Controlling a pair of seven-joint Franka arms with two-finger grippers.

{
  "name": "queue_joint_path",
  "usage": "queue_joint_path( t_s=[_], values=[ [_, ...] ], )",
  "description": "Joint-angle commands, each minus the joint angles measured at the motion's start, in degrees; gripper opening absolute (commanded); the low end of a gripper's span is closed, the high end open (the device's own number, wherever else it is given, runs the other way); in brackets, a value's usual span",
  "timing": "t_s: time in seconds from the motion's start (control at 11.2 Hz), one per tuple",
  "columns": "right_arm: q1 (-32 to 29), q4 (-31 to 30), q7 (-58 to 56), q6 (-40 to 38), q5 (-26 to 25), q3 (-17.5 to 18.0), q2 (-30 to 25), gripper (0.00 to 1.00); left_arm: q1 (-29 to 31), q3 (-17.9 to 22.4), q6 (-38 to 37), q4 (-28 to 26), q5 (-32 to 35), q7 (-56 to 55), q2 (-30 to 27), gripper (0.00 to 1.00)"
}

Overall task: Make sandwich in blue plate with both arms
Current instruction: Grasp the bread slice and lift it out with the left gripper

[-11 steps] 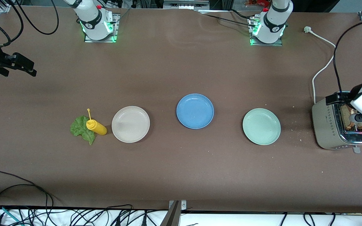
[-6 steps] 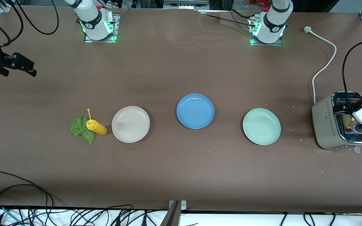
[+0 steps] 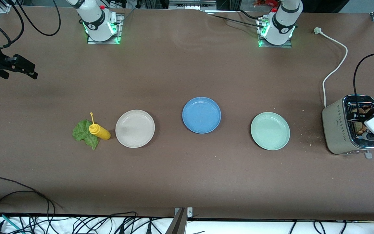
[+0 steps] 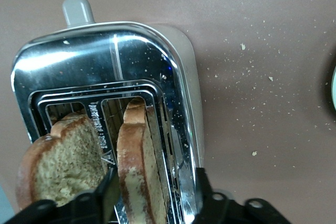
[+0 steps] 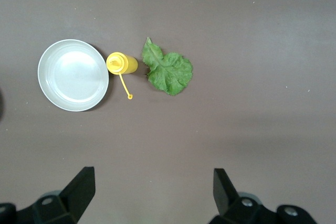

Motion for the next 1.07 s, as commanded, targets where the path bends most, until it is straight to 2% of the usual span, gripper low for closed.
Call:
queue_joint_path(
  t_s=[0.0, 0.18, 0.45, 0.63, 0.71, 0.8, 0.98],
  values=[
    [-0.3, 1.0, -0.1, -0.6, 0.1, 0.2, 0.1, 1.0, 0.5, -0.6, -1.4, 1.4, 1.8, 0.8, 0.5, 0.0],
    [-0.4, 1.0, 0.0, -0.3, -0.1, 0.2, 0.1, 1.0, 0.5, -0.6, -2.8, 1.7, 1.8, 0.7, -0.2, 0.0],
    [-1.8, 1.0, 0.8, -0.5, 0.1, 0.2, 0.5, 1.0, -0.1, -1.4, -9.0, 3.3, 3.0, 0.5, -3.3, 0.0],
    [-1.9, 1.0, 0.6, -0.6, -0.4, 0.2, 1.6, 1.0, -1.9, -3.5, -17.0, 7.8, 3.6, 0.4, -4.3, 0.0],
    [-1.9, 0.9, 0.8, -0.6, -0.4, 0.2, 3.2, 1.0, -2.6, -5.9, -21.5, 10.5, 3.3, 0.5, -4.3, 0.0],
    [-1.9, 1.0, 0.0, -0.8, -0.4, 0.2, 5.6, 1.0, -2.9, -9.9, -24.3, 12.1, 2.7, -0.1, -4.3, 0.0],
    [-2.1, 1.0, 0.5, 0.5, 1.3, 0.2, 8.4, 1.0, -3.0, -16.8, -25.9, 13.0, 1.4, 0.6, -4.2, 0.0]
  ],
)
